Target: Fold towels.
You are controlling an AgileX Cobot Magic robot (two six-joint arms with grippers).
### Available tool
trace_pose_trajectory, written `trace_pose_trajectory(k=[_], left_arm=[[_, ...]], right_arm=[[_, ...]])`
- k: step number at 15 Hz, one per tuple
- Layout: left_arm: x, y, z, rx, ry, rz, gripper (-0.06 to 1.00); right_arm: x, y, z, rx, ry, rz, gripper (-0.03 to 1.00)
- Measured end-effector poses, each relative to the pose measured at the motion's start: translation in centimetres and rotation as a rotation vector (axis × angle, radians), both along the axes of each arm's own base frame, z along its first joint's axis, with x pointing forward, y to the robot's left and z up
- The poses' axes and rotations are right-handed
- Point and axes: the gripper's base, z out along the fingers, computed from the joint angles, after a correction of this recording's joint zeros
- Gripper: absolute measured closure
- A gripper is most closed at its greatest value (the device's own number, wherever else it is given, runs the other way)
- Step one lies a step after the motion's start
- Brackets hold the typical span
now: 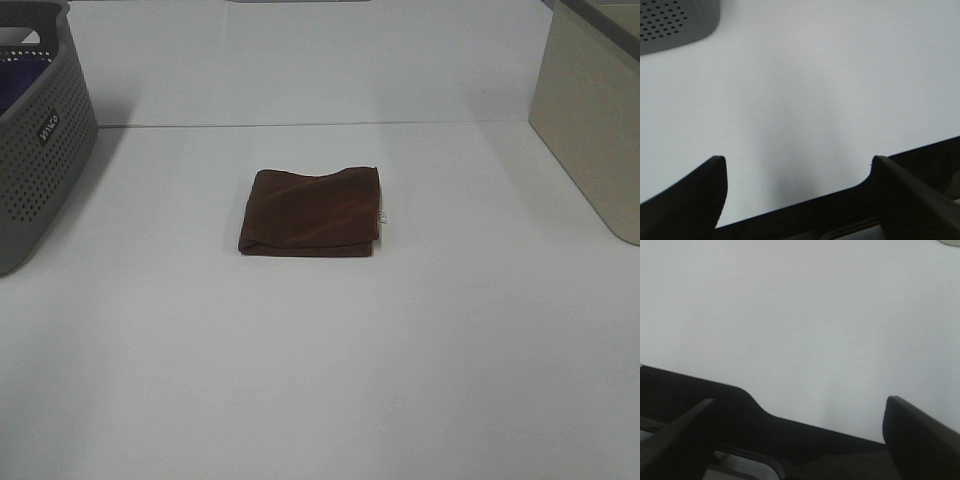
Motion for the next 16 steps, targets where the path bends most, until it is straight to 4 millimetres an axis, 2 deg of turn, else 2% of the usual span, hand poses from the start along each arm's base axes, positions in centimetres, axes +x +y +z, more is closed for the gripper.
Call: trace_pose_trajectory(k=[2, 16], left_arm=[[-0.05, -0.13, -0.78, -0.006, 0.024, -0.014, 0.2], [-0.1, -0.26, -0.89, 0.001, 0.02, -0.045, 0.2]], right_arm=[[-1.07, -0.16, -0.94, 0.007, -0.074, -0.004, 0.14], [-0.92, -0.14, -1.19, 0.012, -0.103, -0.006, 0.14]])
